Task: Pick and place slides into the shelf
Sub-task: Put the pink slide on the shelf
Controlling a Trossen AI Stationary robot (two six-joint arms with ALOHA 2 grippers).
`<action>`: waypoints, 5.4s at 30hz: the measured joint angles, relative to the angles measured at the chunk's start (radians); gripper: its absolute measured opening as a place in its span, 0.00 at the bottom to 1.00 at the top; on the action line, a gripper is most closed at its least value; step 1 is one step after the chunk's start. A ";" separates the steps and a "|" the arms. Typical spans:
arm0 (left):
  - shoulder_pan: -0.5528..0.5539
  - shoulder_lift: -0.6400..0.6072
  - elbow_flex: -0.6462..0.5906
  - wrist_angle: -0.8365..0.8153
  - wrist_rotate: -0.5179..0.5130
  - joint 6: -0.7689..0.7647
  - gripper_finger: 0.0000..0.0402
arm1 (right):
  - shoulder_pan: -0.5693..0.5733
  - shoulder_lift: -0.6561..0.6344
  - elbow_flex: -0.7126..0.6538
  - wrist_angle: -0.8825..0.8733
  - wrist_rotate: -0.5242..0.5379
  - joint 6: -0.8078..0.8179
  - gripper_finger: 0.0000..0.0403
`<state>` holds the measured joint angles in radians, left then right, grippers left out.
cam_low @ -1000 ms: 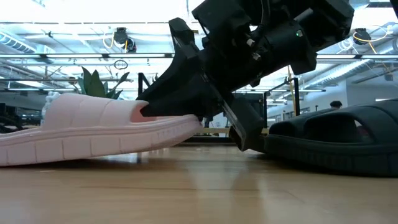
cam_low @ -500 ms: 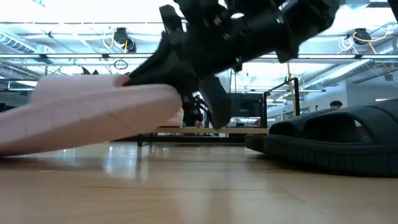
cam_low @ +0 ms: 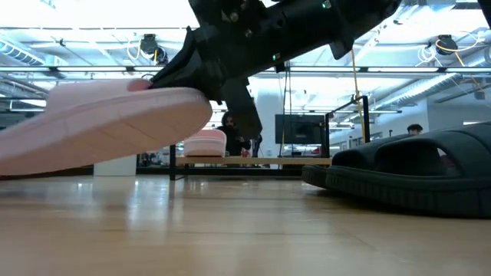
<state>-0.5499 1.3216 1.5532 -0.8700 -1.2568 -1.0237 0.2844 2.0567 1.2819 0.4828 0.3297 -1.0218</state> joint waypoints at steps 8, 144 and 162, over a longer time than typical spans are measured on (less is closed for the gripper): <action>0.000 0.000 0.000 0.000 0.000 -0.002 0.86 | 0.018 -0.039 0.000 -0.071 0.110 -0.006 0.00; 0.131 0.065 -0.239 -0.033 0.823 -0.479 0.86 | 0.172 -0.343 -0.001 -0.450 0.510 0.173 0.00; 0.242 -0.001 -0.496 0.463 1.014 -0.385 0.86 | 0.195 -0.343 -0.001 -0.448 0.534 0.138 0.00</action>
<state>-0.3079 1.3209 1.0569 -0.4069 -0.2428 -1.4088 0.4797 1.7134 1.2808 0.0345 0.8639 -0.8841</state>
